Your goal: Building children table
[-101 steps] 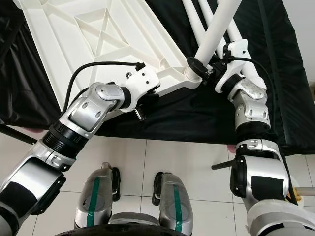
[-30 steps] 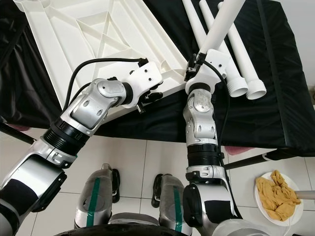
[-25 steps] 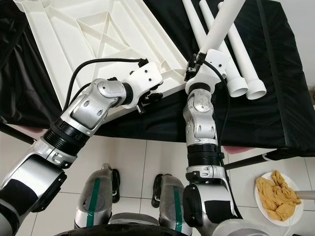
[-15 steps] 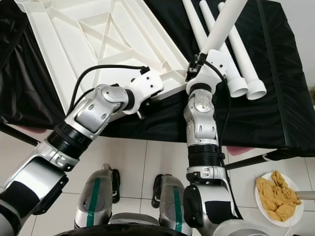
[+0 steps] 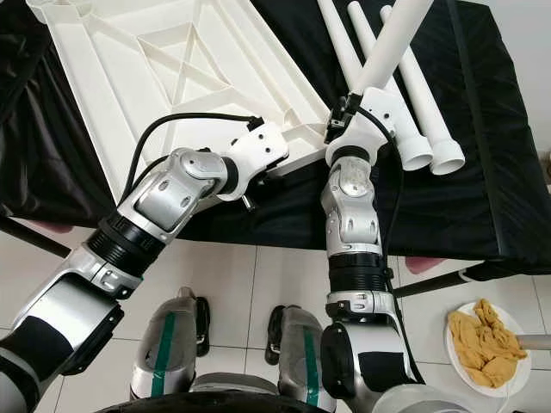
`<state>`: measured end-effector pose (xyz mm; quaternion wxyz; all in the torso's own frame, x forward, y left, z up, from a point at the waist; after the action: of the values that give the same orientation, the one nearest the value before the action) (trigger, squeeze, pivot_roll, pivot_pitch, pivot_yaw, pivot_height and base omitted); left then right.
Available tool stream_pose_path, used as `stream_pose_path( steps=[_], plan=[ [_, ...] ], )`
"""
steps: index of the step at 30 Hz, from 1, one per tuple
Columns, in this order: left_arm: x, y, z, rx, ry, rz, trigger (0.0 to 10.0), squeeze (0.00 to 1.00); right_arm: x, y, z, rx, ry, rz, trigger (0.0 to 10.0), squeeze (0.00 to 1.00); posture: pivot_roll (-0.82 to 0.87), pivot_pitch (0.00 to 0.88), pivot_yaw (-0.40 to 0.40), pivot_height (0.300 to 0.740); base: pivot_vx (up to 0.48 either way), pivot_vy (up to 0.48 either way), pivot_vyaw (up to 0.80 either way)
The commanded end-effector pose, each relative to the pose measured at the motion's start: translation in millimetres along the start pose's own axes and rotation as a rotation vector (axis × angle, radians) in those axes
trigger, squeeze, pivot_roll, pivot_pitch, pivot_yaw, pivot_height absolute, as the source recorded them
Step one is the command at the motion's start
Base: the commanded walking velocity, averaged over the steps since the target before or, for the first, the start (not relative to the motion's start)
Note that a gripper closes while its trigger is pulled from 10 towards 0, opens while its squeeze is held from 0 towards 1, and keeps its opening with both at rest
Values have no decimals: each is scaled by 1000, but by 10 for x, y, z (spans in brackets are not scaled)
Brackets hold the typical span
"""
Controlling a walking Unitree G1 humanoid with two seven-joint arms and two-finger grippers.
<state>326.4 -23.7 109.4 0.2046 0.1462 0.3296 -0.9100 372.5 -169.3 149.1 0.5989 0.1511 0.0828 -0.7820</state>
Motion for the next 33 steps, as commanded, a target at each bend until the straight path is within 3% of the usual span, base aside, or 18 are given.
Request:
stream_pose_path(
  steps=[1,2,6,7,8,9,12,17,21,33],
  plan=[
    [0,-3,-71,-30,-14,-2,10000,0,89,0,35,8,8,-35,10000,0,46,31,-52,740,0,0,0],
    [-6,-6,-68,-29,-14,0,10000,0,76,-3,65,17,16,-4,10000,1000,42,35,-52,740,0,0,0],
    [-19,-12,-57,-26,-15,3,10000,0,78,6,148,33,19,74,10000,1000,38,38,-52,740,0,0,0],
    [-22,-13,-53,-25,-15,4,10000,0,86,17,171,32,14,106,10000,353,35,39,-52,740,0,0,0],
    [-24,-13,-50,-24,-14,5,10000,0,90,24,186,31,10,129,10000,353,35,39,-52,740,0,0,0],
    [-25,-13,-48,-23,-15,5,10000,0,96,30,195,28,11,147,10000,0,35,39,-52,740,0,0,0],
    [-25,-12,-46,-21,-13,5,10000,0,105,42,214,24,7,183,10000,0,35,39,-52,740,0,0,0],
    [-31,-8,-23,-14,-8,3,10000,0,72,66,199,-72,14,368,10000,0,23,40,-44,740,0,0,0],
    [-45,-14,-6,-8,-4,5,10000,0,115,46,190,-139,-98,576,10000,0,23,40,-40,740,0,0,0],
    [-84,-30,0,-6,-1,15,10000,0,362,2,133,-261,-162,770,10000,0,28,30,-33,740,0,0,0]
  ],
)
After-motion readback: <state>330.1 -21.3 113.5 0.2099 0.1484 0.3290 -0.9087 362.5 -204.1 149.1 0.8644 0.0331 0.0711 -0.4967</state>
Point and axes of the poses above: a point about 5 cm out from each wrist's last joint towards the gripper, its own y axis pointing out of the wrist towards the gripper, its own z axis along the axis of the wrist's last joint, x = y × z, the point moved 5 cm from there along y, pointing out of the wrist towards the gripper, and after that the axes turned 13 degrees about y, right-handed, at the moved point
